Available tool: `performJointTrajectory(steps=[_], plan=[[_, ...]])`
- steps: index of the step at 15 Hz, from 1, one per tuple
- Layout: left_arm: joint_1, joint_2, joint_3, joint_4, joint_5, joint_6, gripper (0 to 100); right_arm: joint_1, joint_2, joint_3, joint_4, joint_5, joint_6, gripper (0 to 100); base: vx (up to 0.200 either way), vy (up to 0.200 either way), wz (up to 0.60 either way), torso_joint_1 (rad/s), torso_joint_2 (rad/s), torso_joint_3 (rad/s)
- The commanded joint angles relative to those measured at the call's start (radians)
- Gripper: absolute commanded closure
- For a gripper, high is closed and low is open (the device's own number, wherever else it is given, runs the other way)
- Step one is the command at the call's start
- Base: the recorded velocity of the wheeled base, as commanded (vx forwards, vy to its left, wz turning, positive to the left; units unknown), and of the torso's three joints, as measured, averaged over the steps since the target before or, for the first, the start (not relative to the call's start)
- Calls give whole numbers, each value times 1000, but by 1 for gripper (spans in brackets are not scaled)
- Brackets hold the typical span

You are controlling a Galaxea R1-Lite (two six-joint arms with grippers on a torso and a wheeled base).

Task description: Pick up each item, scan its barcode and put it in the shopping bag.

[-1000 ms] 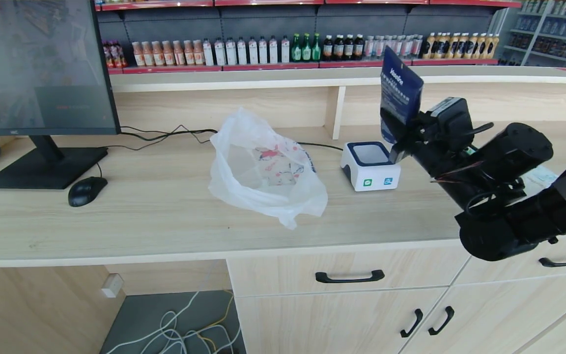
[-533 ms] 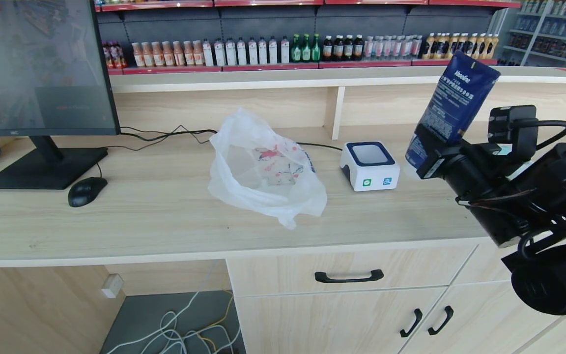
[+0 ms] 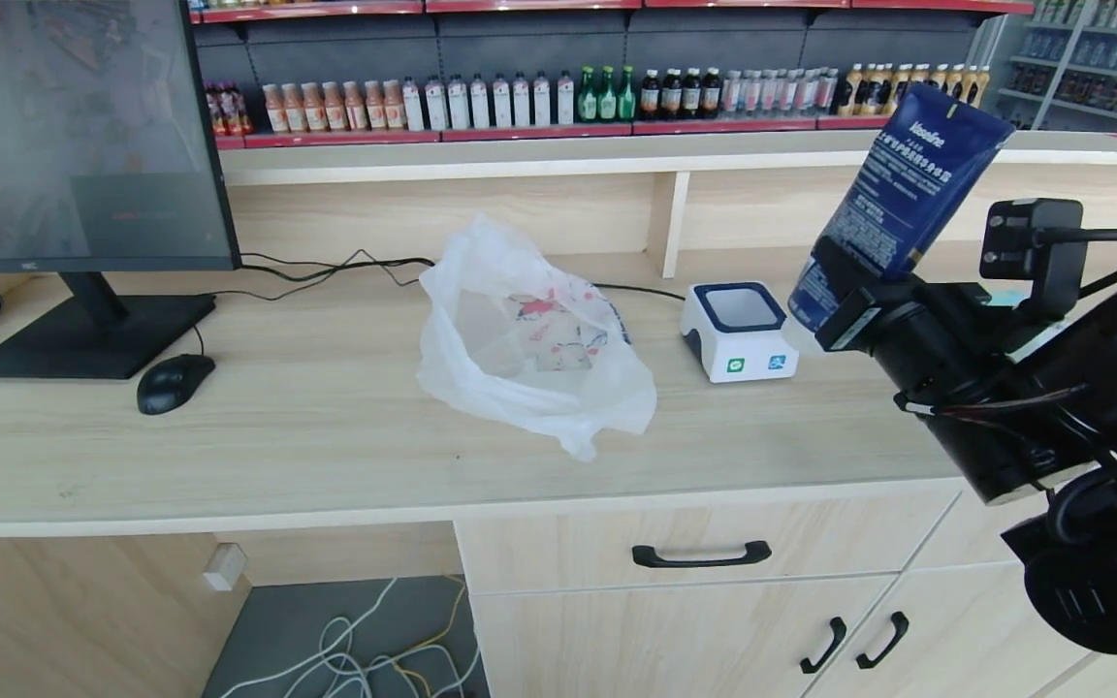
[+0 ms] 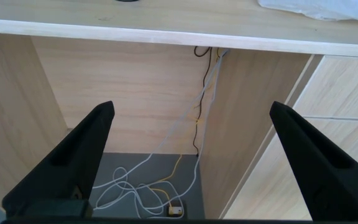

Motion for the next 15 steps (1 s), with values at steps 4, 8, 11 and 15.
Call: performJointTrajectory(steps=[4,8,11,15], plan=[[-1,0,0,0,1,0,0,8,-3,-3,-2,1,1,100,0,200,0,6,2,2],[-1,0,0,0,-1,1,0,9,-1,-5,-2,1,7,100,0,50,0,1,2,-1],[-1,0,0,0,-1,1,0,14,-6,-8,-2,1,7,100,0,0,400,0,3,2],[-1,0,0,-2,-1,1,0,14,-18,-8,-2,3,7,100,0,0,600,10,4,1]])
